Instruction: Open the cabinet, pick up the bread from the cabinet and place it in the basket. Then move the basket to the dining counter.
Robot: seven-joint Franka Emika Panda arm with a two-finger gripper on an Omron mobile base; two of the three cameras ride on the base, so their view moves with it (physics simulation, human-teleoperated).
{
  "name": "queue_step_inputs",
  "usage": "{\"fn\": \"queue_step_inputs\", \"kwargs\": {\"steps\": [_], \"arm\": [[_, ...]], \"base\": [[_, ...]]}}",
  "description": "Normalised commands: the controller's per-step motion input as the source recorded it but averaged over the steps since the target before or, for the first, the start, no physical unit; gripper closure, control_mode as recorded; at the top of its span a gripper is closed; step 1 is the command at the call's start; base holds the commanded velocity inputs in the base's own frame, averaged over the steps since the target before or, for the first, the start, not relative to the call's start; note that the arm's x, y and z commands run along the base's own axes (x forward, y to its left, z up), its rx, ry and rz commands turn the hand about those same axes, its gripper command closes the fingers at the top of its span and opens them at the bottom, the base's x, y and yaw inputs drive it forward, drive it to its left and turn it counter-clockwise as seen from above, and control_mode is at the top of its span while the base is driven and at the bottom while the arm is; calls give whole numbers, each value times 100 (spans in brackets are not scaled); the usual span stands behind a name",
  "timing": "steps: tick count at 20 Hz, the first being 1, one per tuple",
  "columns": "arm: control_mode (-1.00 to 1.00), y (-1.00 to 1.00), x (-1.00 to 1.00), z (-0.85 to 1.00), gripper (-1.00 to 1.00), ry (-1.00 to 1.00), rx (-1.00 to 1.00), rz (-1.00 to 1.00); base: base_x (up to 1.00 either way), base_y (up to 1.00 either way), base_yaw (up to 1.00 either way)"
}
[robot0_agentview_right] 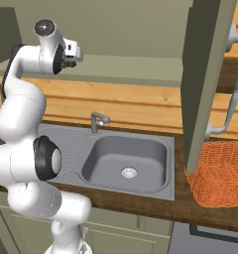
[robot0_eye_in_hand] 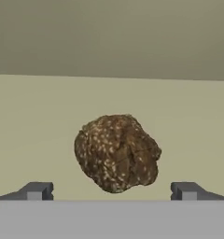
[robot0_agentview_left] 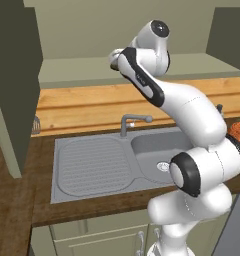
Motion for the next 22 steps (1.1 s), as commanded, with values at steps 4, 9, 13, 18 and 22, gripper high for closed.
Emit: {"fn": "queue_step_inputs", "kwargs": {"steps": [4,9,13,18,22], "arm": [[-100,16,32,0,-100,0,-5,0],[-100,11,22,0,-100,0,-6,0],[-100,0,17,0,-100,0,-8,0],[-100,0,14,0,-100,0,-7,0],[-100,0,20,-3,-100,0,-3,0]], "base": [[0,0,0],[0,0,0],[0,0,0],[0,0,0],[0,0,0]]}}
